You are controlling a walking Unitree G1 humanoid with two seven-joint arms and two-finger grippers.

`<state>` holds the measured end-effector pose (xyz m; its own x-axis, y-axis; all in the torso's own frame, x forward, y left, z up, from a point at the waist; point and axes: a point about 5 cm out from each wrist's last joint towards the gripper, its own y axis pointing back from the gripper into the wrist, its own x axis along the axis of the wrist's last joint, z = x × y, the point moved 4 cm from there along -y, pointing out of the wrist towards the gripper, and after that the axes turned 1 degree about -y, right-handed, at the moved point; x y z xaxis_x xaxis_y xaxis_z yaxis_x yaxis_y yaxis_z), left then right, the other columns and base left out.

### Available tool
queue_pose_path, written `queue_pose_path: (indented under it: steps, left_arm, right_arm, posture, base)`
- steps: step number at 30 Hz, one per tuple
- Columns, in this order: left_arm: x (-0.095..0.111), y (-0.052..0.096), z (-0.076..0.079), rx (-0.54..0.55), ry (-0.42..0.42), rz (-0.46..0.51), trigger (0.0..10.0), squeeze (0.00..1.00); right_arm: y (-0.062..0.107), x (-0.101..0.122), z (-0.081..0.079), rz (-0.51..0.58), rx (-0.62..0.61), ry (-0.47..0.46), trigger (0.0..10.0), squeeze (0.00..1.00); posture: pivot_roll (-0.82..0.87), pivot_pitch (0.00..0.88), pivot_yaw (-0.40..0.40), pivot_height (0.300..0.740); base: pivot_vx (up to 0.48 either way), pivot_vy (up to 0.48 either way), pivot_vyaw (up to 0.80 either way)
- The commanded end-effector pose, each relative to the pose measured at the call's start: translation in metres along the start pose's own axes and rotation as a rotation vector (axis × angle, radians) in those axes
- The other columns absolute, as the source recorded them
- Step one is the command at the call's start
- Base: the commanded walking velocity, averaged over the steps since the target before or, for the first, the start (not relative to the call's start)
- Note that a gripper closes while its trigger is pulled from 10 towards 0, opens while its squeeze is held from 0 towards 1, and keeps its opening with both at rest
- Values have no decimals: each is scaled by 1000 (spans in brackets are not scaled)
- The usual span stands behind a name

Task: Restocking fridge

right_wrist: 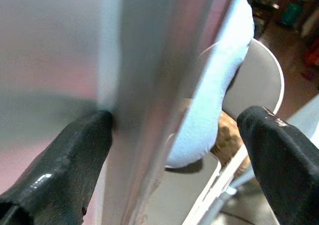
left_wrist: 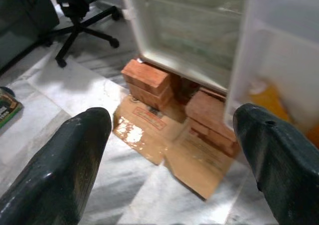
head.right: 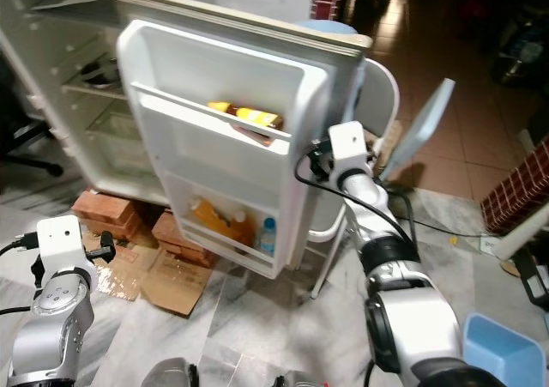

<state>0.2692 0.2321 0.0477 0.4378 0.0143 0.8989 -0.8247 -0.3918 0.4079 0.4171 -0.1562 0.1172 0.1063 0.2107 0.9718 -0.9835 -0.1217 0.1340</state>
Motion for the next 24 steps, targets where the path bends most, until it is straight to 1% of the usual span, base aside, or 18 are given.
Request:
queue_pose_path:
  steps: [1,7,8,9,12,15,16,19,24]
  left_arm:
    - [-2,1,-2,4,-9,-10,10000,0]
    - [-2,1,-1,6,-5,-13,10000,0]
    - [-2,1,-1,7,-5,-12,10000,0]
    - [0,1,-1,14,18,0,10000,0]
    - [2,1,-3,31,18,6,10000,0]
    - [5,0,-5,46,35,15,10000,0]
    - [6,0,-5,47,35,18,10000,0]
    - [7,-1,-4,46,37,21,10000,0]
    - [11,-1,-1,40,42,38,10000,0]
  right_arm:
    - [-2,19,14,64,-46,-20,10000,0]
    - [-3,19,17,69,-56,-27,10000,0]
    - [-3,19,16,70,-55,-28,10000,0]
    - [-3,19,16,71,-52,-23,10000,0]
    - [-3,21,14,80,-50,-27,10000,0]
    - [-3,22,11,93,-51,-42,10000,0]
    - [-4,23,7,97,-50,-56,10000,0]
    - [-4,24,2,102,-42,-60,10000,0]
    - [-7,28,-14,109,-32,-76,10000,0]
  posture:
    - [103,0,-30,740]
    - [101,0,-31,740]
    - [101,0,-31,740]
    - [99,0,-30,740]
    - [100,0,-31,740]
    - [101,0,-32,740]
    - [101,0,-33,740]
    - [102,0,-35,740]
    - [100,0,-37,740]
  base:
    - [0,-480,0]
    - [0,-423,0]
    - [0,0,0]
    - [0,0,0]
    - [0,0,0]
    - [0,0,769]
    - [0,0,800]
    - [0,0,800]
    - [0,0,778]
